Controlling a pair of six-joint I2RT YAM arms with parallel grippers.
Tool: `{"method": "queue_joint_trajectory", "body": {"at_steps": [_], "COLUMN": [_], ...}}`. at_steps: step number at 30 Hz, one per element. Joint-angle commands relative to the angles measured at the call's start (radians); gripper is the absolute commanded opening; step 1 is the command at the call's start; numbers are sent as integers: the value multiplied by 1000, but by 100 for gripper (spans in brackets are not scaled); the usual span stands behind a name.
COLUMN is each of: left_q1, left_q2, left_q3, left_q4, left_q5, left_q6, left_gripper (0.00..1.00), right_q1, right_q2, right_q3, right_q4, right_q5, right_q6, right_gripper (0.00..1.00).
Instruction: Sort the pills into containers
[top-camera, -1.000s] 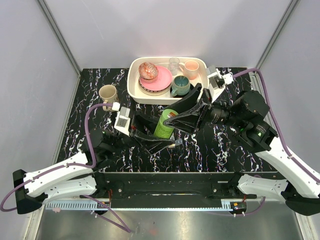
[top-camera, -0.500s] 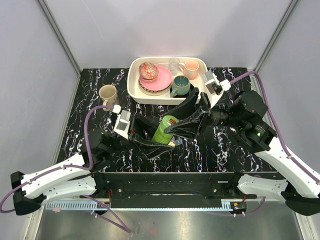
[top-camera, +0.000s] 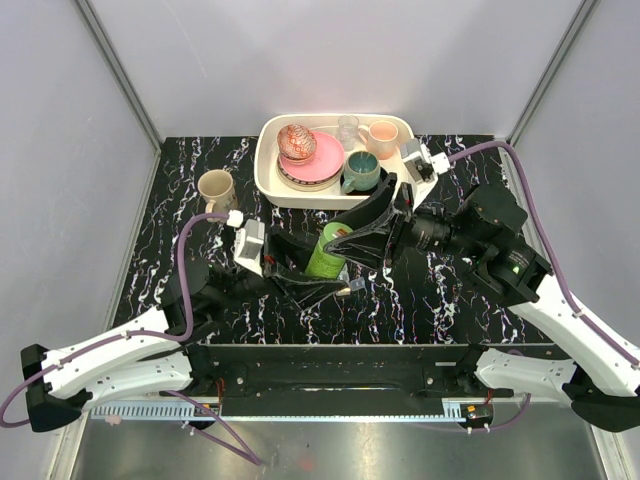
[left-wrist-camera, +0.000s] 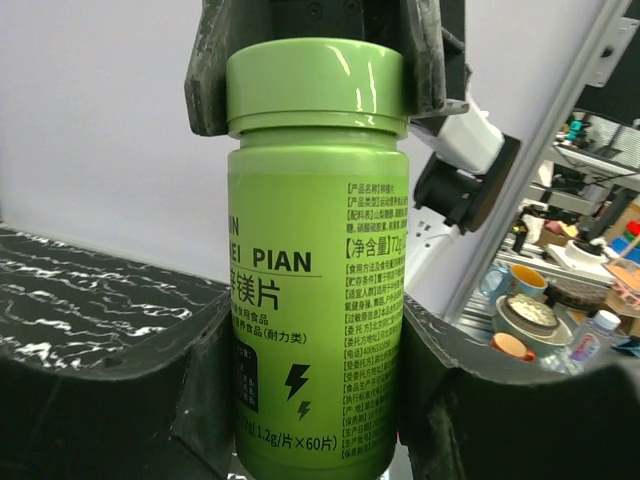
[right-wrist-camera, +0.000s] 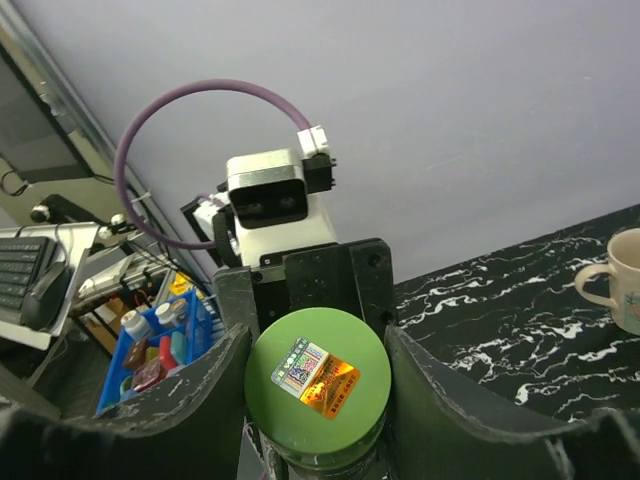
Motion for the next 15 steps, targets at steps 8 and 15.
{"method": "queue_joint_trajectory", "body": {"at_steps": [8,15], "left_q1": [5,5], "left_q2": [-40,20], "left_q3": [126,194], "left_q4": [-28,-106], "left_q5": [-285,-417], "left_q6": [193,268], "left_gripper": [0,0], "right_q1": [15,15], "right_q2": [74,137], "right_q3": [57,138], "right_q4": [-308,-412], "right_q5": [289,455], "right_q6": [27,61], "right_gripper": [0,0]}}
